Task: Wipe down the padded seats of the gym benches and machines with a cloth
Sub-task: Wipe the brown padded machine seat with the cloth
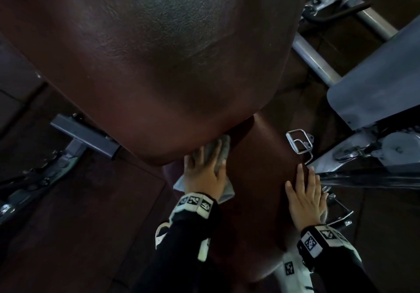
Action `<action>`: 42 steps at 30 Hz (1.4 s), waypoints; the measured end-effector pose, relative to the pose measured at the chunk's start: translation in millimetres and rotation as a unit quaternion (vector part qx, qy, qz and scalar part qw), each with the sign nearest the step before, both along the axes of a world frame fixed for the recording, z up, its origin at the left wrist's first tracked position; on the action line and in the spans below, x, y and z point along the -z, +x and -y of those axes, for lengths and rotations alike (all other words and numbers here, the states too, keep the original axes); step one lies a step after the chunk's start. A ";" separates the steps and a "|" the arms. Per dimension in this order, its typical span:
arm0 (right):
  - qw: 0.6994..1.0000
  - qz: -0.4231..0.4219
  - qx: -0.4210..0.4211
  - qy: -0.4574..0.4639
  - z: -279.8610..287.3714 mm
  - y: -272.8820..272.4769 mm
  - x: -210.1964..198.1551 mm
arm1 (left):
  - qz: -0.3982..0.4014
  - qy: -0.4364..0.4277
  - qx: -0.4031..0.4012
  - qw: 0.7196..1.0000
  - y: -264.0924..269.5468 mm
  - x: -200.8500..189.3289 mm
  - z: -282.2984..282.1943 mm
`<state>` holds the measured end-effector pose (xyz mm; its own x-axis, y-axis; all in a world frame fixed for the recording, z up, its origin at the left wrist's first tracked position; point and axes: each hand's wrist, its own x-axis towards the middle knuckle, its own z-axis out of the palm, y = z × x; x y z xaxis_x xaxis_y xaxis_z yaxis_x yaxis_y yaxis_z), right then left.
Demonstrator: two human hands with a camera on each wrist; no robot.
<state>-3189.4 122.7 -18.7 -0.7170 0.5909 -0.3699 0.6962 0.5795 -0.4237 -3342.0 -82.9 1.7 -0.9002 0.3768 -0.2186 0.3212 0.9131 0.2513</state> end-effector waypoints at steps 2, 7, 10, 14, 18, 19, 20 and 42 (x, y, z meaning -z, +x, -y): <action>1.000 0.014 0.009 -0.001 1.4 -1.8 -2.8 | 0.043 -0.056 0.005 0.997 -5.9 4.4 20.8; 0.999 0.023 0.033 -0.011 4.7 -8.2 -15.1 | 0.021 0.075 -0.145 0.986 41.7 8.9 57.5; 0.998 0.042 0.042 -0.019 7.9 -12.1 -22.3 | 0.020 0.103 -0.120 0.987 83.7 7.2 60.4; 0.998 0.043 0.039 -0.024 9.7 -12.8 -23.8 | 0.003 0.073 -0.030 0.997 116.8 0.8 40.4; 0.998 0.039 0.040 -0.015 10.4 -11.6 -21.9 | 0.008 0.080 0.055 0.995 110.0 -6.7 9.4; 0.998 0.037 0.041 -0.011 10.1 -10.9 -20.7 | 0.014 0.088 0.057 0.994 100.2 -7.8 3.7; 0.998 0.035 0.043 -0.009 10.1 -11.1 -20.9 | 0.014 0.091 0.059 0.994 88.5 -7.1 -0.6; 0.998 0.042 0.044 0.001 11.6 -13.4 -23.6 | 0.086 0.069 -0.134 0.985 96.6 -12.0 -12.8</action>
<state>-3202.8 111.1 4.9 -0.6284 0.6516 -0.4249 0.7777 0.5149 -0.3605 -3245.5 -70.1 13.7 -0.9258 0.1676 -0.3389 0.0153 0.9123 0.4092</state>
